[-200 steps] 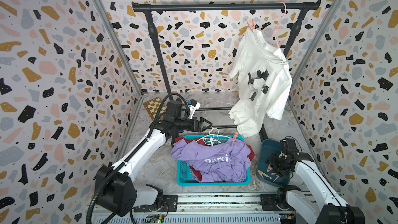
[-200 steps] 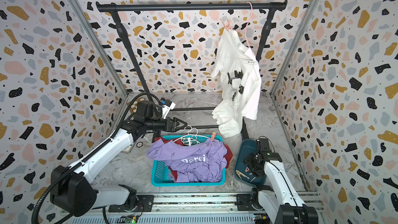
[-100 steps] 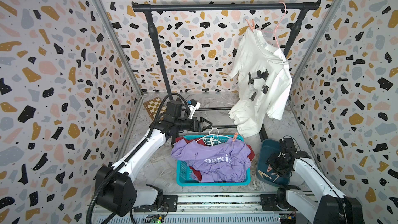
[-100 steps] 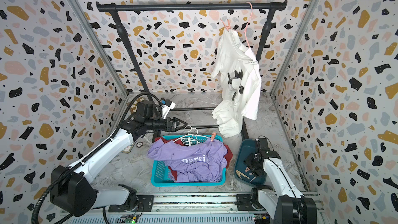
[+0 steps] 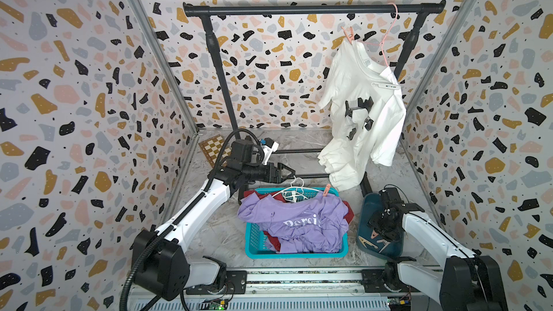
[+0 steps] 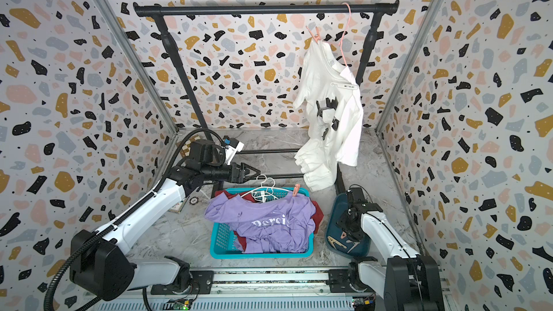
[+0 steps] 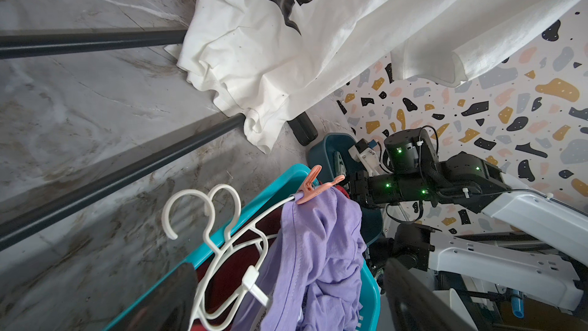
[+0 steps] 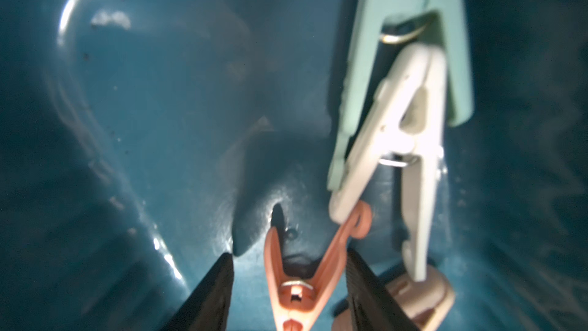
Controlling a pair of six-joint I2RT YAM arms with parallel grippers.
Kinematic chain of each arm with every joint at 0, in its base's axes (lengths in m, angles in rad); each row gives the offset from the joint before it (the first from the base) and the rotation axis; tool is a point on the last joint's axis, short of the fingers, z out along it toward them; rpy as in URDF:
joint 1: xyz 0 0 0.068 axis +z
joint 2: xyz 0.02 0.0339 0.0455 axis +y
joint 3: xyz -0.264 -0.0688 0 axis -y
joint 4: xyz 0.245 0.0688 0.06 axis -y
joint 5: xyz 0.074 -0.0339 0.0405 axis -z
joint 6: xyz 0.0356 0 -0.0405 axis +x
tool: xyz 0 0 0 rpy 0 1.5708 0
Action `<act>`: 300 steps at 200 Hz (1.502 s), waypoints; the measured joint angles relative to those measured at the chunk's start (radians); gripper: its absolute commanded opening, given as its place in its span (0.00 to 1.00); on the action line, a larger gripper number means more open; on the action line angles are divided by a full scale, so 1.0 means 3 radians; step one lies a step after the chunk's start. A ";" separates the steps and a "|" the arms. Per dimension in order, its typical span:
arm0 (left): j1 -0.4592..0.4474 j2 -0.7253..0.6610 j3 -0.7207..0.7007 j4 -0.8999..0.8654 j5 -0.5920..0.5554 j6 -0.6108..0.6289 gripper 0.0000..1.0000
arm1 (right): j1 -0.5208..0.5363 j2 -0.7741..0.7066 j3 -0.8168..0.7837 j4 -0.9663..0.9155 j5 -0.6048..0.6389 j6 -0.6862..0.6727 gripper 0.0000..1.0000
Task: Use clothespins to secure the t-shirt on both sides of the hanger
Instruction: Pick up the clothespin from the storage box.
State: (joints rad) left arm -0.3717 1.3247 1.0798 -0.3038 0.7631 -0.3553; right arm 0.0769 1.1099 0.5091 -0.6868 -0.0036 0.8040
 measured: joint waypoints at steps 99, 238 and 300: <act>0.0000 0.0000 0.0000 0.0039 0.0011 0.0000 0.91 | 0.0023 0.0031 0.0001 0.0029 0.0103 0.0023 0.34; 0.0000 0.0000 0.0000 0.0043 0.0010 0.0000 0.91 | 0.0023 -0.0045 0.0001 0.0118 0.0041 -0.0006 0.00; 0.0000 0.0000 0.0000 0.0042 0.0008 0.0003 0.91 | 0.0023 -0.0226 0.0028 0.0122 -0.0181 -0.0193 0.00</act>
State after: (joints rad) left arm -0.3717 1.3247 1.0798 -0.2913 0.7654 -0.3546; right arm 0.0837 1.0420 0.5175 -0.6502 -0.0578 0.7460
